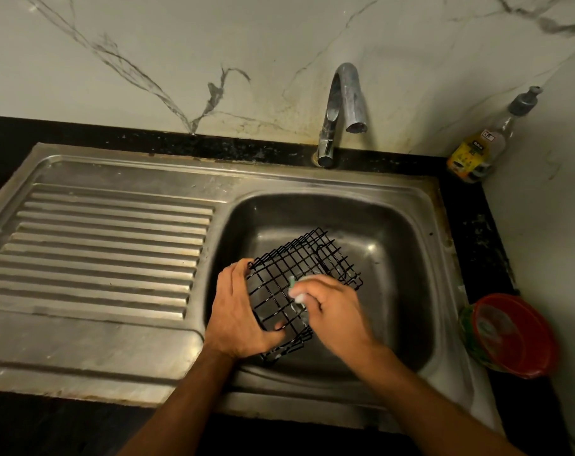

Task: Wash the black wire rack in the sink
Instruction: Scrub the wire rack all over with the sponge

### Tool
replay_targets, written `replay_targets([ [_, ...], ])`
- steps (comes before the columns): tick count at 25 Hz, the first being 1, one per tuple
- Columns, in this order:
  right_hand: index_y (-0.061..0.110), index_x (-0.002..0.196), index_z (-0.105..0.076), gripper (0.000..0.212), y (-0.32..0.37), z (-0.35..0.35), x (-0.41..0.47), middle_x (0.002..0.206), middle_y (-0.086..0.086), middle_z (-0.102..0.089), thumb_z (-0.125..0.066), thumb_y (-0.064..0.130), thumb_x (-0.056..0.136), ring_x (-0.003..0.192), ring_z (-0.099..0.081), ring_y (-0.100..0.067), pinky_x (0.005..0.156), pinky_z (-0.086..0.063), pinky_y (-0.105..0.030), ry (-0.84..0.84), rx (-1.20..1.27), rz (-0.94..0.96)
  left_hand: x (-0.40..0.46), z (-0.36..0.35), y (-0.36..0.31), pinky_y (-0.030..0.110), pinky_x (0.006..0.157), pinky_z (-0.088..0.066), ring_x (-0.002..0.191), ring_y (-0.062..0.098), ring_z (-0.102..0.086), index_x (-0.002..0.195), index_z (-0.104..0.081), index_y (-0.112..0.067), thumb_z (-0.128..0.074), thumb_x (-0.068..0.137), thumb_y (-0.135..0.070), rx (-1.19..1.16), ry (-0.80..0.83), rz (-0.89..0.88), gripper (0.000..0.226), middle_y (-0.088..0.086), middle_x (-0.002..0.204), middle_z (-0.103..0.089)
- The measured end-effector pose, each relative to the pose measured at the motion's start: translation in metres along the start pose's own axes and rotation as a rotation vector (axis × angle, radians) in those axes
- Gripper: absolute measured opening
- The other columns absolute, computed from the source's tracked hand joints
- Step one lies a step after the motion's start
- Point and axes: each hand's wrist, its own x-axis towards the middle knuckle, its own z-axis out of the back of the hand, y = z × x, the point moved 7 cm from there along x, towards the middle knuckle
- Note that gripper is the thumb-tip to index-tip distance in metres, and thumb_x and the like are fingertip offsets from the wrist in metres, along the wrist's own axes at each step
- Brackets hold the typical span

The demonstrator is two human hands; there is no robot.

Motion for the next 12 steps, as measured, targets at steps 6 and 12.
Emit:
replay_targets([
  [6,0.020,0.105,-0.075,0.040,0.017,-0.005,0.017,0.104,0.004,-0.069,-0.064,-0.009,0.079,0.097,-0.060,-0.010,0.093,-0.049,-0.020,0.055,-0.076,0.199,-0.001,-0.001,0.002,0.040,0.107,-0.045,0.123,0.026,-0.046,0.144,-0.038,-0.002,-0.082,0.043,-0.056,0.020,0.006,0.003,0.123,0.010,0.134,-0.045],
  [12,0.024,0.098,-0.077,0.025,-0.070,0.018,0.050,0.104,0.005,-0.073,-0.063,0.004,0.092,0.094,-0.065,-0.004,0.094,-0.054,-0.032,-0.040,-0.143,-0.018,0.000,0.002,-0.002,0.033,0.108,-0.043,0.120,0.020,-0.045,0.145,-0.036,-0.008,-0.085,0.045,-0.055,-0.024,0.005,-0.007,0.121,0.004,0.133,-0.042],
])
